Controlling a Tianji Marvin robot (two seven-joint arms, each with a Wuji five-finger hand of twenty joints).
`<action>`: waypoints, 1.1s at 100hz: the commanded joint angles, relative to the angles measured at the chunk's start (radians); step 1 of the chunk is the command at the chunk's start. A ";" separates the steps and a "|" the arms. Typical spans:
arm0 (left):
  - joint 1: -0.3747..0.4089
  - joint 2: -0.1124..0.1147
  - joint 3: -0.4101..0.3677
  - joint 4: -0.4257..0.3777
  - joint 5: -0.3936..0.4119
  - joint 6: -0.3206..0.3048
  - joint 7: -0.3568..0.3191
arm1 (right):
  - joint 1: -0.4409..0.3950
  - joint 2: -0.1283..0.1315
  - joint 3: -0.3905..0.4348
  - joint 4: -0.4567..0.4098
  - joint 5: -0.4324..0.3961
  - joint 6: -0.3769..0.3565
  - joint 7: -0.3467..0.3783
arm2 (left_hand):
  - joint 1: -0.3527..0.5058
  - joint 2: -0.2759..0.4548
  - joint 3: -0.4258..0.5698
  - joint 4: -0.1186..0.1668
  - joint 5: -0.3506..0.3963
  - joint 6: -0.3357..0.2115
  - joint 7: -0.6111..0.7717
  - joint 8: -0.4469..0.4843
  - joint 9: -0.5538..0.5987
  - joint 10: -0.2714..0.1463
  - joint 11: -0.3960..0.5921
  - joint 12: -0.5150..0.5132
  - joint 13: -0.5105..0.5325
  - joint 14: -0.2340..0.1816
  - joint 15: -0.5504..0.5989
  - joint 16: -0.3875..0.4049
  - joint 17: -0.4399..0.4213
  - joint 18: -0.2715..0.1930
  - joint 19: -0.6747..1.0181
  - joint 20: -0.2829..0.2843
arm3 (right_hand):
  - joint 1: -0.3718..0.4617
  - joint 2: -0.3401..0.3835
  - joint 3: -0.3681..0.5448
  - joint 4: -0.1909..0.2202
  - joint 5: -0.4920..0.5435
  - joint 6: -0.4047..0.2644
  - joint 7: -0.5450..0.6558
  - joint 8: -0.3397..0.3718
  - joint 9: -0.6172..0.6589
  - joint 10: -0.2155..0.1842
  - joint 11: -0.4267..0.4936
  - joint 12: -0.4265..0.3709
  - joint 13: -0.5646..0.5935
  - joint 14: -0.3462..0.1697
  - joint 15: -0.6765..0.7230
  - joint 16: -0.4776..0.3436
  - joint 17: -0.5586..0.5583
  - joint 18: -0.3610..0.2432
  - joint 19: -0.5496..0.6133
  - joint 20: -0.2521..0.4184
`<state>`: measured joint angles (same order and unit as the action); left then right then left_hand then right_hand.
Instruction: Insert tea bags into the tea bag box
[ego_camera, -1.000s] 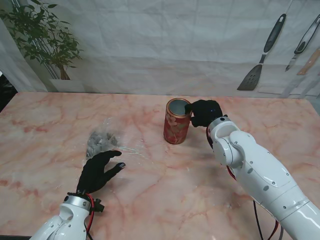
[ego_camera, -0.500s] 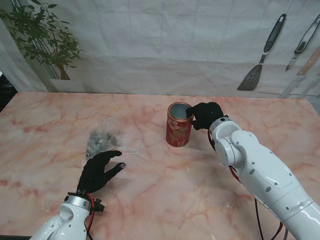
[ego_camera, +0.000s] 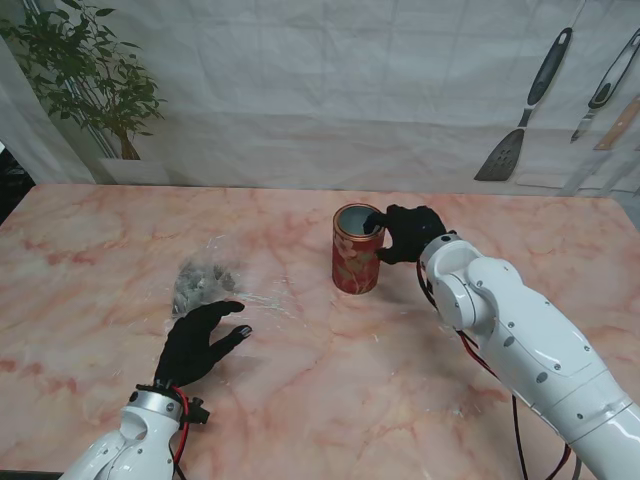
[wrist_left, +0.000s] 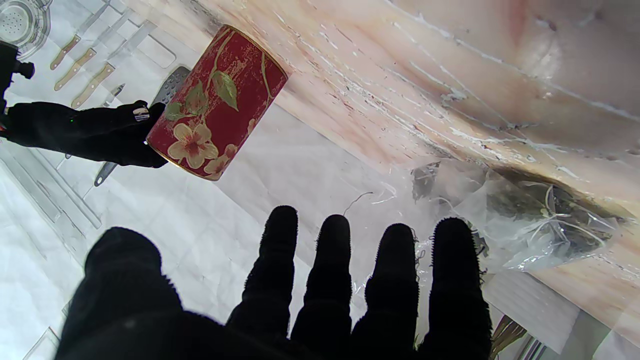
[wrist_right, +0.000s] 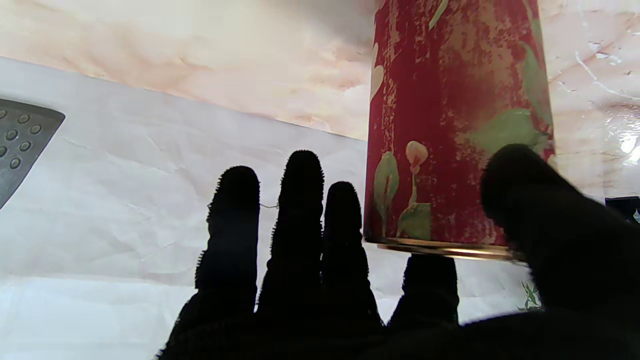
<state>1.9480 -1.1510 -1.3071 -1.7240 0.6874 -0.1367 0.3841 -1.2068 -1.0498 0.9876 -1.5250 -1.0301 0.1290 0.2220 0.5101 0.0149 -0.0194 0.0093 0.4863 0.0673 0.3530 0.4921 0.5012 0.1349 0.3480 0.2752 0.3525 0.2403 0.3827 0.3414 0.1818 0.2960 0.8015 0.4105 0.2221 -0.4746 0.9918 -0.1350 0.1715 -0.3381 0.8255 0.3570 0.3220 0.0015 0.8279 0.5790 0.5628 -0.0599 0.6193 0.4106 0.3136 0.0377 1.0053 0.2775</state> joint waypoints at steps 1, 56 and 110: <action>-0.001 -0.001 0.002 -0.002 -0.004 -0.003 -0.014 | -0.003 0.003 0.003 -0.008 0.011 -0.011 0.014 | -0.019 0.037 -0.009 -0.030 0.005 -0.023 -0.002 0.007 0.004 -0.027 -0.008 0.009 0.016 -0.023 -0.014 0.007 -0.006 -0.010 -0.002 -0.003 | -0.044 0.027 -0.029 0.043 -0.078 0.019 -0.039 0.015 -0.084 0.043 0.010 -0.006 -0.047 0.026 -0.008 -0.013 -0.025 0.033 -0.020 -0.002; 0.000 0.002 0.005 -0.009 -0.010 0.003 -0.034 | -0.094 -0.008 0.139 -0.056 0.127 -0.077 -0.043 | -0.017 0.044 -0.010 -0.031 0.008 -0.022 -0.004 0.005 0.004 -0.028 -0.010 0.007 0.016 -0.022 -0.014 0.007 -0.006 -0.013 -0.003 -0.003 | -0.131 0.068 -0.301 0.090 0.002 0.321 -0.900 -0.386 -0.190 0.209 -0.646 -0.239 -0.267 0.122 -0.109 -0.070 -0.116 0.073 -0.089 -0.017; -0.016 -0.005 0.018 0.018 -0.024 -0.019 -0.003 | -0.411 -0.019 0.380 -0.240 0.235 -0.073 -0.076 | -0.017 0.042 -0.010 -0.031 0.010 -0.022 -0.006 0.004 0.008 -0.025 -0.010 0.008 0.017 -0.019 -0.013 0.007 -0.007 -0.008 -0.001 -0.002 | -0.080 0.089 -0.245 0.072 -0.017 0.298 -0.855 -0.133 -0.217 0.191 -0.743 0.071 -0.368 0.138 -0.209 -0.127 -0.166 0.025 -0.178 -0.034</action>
<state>1.9366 -1.1517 -1.2922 -1.7051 0.6671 -0.1567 0.3902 -1.5738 -1.0666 1.3554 -1.7540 -0.8056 0.0677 0.1142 0.5100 0.0150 -0.0194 0.0093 0.4863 0.0673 0.3530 0.4921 0.5012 0.1349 0.3480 0.2752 0.3527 0.2402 0.3827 0.3414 0.1818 0.2960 0.8015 0.4105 0.1383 -0.3868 0.7255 -0.0702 0.1634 -0.0276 -0.0168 0.1799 0.1473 0.1931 0.0976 0.6335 0.2387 0.0689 0.4332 0.2939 0.1617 0.0888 0.8394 0.2490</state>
